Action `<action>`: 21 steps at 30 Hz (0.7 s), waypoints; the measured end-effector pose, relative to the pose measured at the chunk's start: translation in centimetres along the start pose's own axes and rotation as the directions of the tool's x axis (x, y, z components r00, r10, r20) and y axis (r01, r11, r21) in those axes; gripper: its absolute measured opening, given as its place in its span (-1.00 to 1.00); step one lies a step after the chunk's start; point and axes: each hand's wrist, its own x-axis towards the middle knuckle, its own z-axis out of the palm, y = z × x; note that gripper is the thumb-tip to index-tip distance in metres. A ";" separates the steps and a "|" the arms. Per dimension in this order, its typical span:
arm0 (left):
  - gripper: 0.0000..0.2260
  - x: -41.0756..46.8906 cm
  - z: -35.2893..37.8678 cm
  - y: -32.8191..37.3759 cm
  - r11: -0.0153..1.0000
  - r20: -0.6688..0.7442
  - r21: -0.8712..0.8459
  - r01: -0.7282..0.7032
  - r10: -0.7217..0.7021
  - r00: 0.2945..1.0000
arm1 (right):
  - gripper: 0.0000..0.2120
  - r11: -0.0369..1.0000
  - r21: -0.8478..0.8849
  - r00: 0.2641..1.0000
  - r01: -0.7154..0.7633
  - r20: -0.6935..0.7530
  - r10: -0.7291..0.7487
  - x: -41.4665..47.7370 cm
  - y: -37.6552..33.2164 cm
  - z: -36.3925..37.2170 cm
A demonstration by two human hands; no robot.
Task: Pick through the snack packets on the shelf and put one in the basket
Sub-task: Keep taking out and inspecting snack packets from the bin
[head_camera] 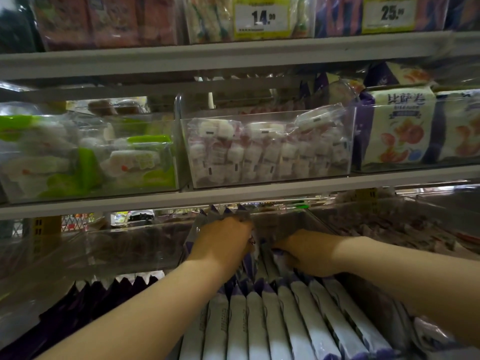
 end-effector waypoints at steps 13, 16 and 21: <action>-0.59 0.2 -0.3 3.4 0.907 0.021 0.133 -0.400 0.401 0.916 | -0.74 0.958 -0.237 0.985 -0.162 0.015 0.171 -2.4 0.7 -2.3; -0.62 0.0 0.0 4.0 0.901 0.064 0.136 -0.412 0.407 0.911 | -0.75 0.958 -0.209 0.976 -0.196 0.057 0.212 -1.8 0.5 -1.6; -0.63 0.1 0.1 3.7 0.927 0.086 0.085 -0.365 0.358 0.930 | -0.62 0.958 -0.180 0.969 -0.222 0.071 0.237 -1.4 0.4 -1.3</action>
